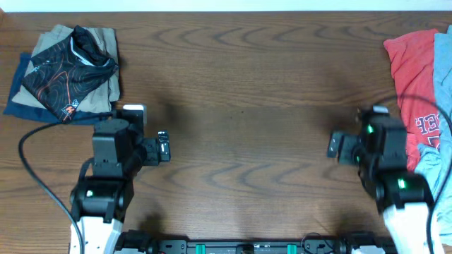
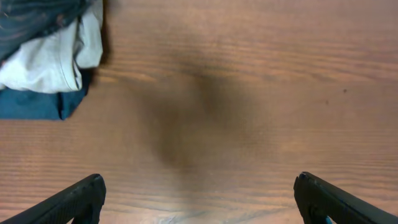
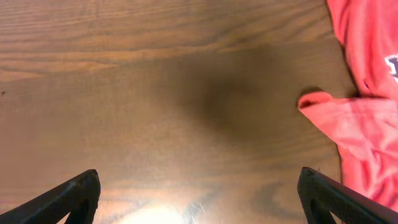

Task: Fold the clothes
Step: 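Raise both arms and move the right gripper over the clothes pile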

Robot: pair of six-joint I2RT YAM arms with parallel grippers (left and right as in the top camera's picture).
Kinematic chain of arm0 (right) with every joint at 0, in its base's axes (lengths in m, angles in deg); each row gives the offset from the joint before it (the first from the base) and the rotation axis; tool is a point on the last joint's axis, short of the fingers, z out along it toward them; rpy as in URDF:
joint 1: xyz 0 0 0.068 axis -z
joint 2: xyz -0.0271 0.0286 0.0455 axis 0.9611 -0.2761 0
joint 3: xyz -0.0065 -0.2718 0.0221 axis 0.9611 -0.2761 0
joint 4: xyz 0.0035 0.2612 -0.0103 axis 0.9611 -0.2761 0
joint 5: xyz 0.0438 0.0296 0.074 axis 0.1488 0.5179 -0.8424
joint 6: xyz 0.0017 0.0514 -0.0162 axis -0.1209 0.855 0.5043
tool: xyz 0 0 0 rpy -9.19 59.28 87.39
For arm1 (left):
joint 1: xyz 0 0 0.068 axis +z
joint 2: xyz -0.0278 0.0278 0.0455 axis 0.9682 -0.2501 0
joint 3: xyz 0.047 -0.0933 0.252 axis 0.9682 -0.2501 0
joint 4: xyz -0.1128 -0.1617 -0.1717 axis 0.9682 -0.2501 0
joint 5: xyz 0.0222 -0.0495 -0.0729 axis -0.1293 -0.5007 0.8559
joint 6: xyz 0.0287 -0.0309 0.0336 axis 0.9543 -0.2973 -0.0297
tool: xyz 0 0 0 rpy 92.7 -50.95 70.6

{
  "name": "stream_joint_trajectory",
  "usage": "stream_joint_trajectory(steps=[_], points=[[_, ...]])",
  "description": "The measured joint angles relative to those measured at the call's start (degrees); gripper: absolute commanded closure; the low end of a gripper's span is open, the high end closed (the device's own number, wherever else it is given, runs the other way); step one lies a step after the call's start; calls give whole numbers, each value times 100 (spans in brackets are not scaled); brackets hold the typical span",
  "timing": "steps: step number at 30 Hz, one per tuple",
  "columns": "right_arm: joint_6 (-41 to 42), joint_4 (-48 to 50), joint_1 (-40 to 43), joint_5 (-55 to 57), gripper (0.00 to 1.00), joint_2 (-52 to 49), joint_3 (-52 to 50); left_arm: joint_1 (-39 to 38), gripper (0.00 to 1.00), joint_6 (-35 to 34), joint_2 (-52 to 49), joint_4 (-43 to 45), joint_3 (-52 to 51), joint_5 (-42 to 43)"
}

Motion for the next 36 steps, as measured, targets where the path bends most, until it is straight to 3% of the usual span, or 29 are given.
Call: stream_joint_trajectory(steps=[7, 11, 17, 29, 36], points=[[151, 695, 22, 404, 1, -1049, 125, 0, 2, 0, -184, -24, 0, 0], [619, 855, 334, 1290, 12, -1508, 129, 0, 2, 0, -195, -28, 0, 0], [1239, 1246, 1458, 2218, 27, -2190, 136, 0, 2, 0, -195, -28, 0, 0], [1735, 1305, 3008, 2433, 66, -3180, 138, 0, 2, -2, -195, -26, 0, 0], [2013, 1366, 3445, 2356, 71, -3300, 138, 0, 2, 0, -195, -26, 0, 0]])
